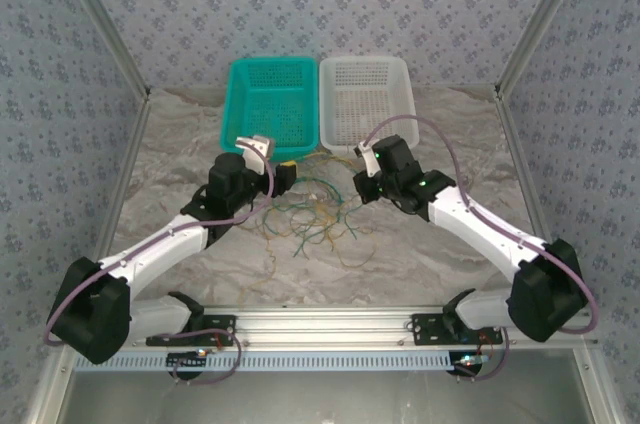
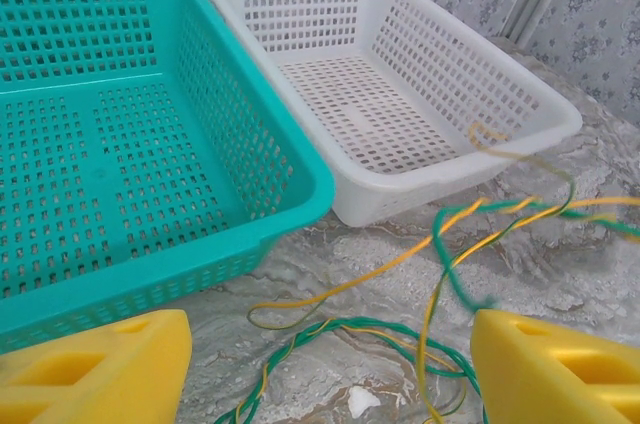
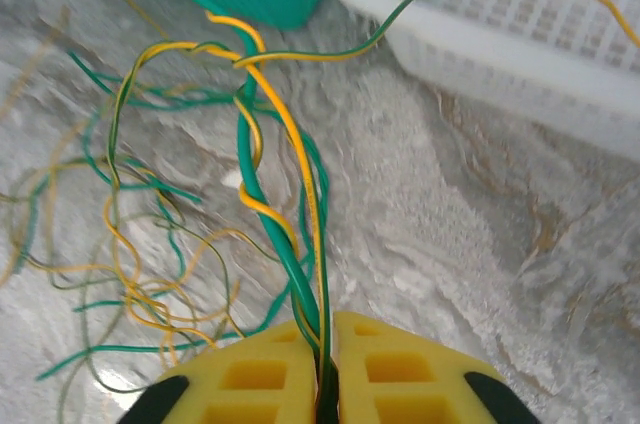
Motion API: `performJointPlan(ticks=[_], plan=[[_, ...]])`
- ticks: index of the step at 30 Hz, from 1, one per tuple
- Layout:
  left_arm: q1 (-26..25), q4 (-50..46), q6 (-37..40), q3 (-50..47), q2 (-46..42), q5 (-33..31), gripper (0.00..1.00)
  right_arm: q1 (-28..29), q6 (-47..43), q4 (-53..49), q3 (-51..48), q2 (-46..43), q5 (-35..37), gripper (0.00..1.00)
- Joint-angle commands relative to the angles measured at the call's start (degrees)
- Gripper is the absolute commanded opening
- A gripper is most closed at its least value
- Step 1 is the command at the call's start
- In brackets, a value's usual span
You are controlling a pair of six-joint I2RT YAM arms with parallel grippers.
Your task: Untangle the cables
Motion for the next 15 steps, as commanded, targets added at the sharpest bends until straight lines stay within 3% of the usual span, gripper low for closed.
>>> performJointPlan(ticks=[1, 5, 11, 13, 15], plan=[[0.13, 1.47, 0.91, -0.69, -1.11, -0.32, 0.74, -1.59, 2.55, 2.60, -1.49, 2.88, 0.89, 0.18], [0.09, 1.08, 1.74, -1.18, -1.43, -1.45, 0.74, -2.63, 3.82, 2.70, -2.44, 4.70, 1.59, 0.39], [0.14, 0.95, 1.95, -1.61, -1.14, -2.31, 0.74, -6.26, 7.54, 0.38, -2.77, 4.44, 0.81, 0.41], [0.13, 1.10, 2.04, -1.70, -0.82, -2.31, 0.74, -8.35, 9.58, -0.40, -3.29, 4.78, -0.37, 0.51], [0.17, 1.10, 2.17, -1.63, -0.42, -2.31, 0.75, -10.41, 11.05, -1.38, -3.73, 5.68, -2.44, 0.52]])
